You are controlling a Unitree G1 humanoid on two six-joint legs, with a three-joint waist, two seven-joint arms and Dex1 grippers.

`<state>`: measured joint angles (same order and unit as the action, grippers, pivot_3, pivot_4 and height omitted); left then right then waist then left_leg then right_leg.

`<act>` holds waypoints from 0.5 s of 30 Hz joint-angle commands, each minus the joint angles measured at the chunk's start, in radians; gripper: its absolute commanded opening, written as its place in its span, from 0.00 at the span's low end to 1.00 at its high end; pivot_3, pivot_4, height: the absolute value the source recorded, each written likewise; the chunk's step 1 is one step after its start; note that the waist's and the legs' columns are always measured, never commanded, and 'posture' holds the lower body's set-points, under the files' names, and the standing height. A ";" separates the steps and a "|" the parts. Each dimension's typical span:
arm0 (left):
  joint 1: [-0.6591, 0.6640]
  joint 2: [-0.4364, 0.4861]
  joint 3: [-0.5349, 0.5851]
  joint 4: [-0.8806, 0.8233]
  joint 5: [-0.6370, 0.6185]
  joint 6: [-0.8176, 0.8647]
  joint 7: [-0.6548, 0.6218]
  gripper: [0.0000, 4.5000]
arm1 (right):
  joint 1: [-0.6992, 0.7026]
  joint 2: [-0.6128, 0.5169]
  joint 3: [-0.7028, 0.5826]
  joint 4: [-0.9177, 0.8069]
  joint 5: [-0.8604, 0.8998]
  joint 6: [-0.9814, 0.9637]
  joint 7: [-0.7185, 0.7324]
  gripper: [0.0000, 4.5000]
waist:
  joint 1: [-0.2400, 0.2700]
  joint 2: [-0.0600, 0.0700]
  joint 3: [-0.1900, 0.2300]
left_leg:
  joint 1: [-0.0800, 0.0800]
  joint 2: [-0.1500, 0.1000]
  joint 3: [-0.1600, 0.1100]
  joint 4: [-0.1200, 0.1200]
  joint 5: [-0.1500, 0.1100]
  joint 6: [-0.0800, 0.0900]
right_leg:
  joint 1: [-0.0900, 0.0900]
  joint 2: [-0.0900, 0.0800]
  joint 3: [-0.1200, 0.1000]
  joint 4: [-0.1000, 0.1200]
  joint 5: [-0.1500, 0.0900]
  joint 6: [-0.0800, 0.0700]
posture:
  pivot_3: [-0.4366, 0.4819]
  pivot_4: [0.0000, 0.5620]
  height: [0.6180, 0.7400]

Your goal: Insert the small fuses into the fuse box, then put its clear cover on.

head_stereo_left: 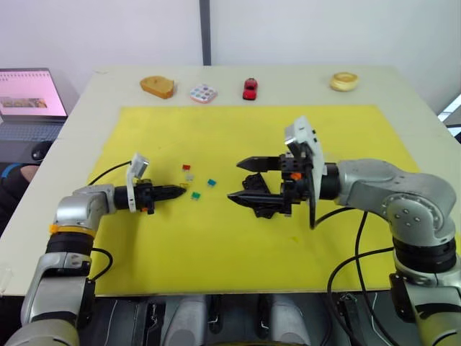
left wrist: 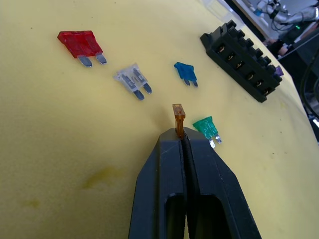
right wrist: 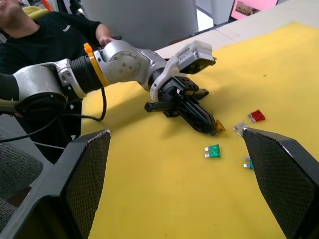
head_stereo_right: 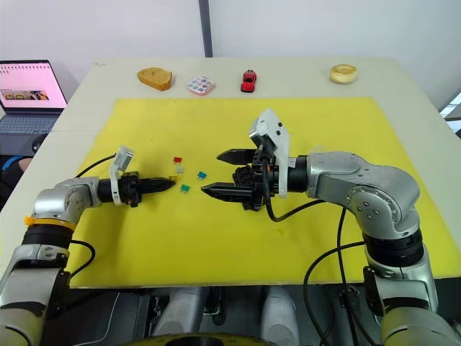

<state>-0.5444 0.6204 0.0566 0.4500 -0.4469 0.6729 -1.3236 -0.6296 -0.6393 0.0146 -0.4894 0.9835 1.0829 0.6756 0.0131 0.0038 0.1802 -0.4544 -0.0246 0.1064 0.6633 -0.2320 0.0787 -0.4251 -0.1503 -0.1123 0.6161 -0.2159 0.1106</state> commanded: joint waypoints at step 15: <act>-0.053 0.083 0.184 -0.716 -0.420 0.358 0.241 0.00 | -0.396 0.020 -0.005 0.359 0.098 0.132 0.169 0.79 | -0.009 0.000 0.001 | -0.007 0.000 -0.001 0.000 0.001 -0.001 | -0.001 0.001 -0.002 0.000 0.000 0.000 | 0.48 0.27 1.00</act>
<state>-0.5748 0.7012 0.2309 -0.2405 -0.8379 1.0316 -1.1017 -1.0084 -0.6171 -0.0015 -0.1300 1.1091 1.2509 0.7993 0.0042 0.0033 0.1814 -0.4612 -0.0245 0.1057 0.6636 -0.2307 0.0782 -0.4254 -0.1481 -0.1150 0.6165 -0.2157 0.1109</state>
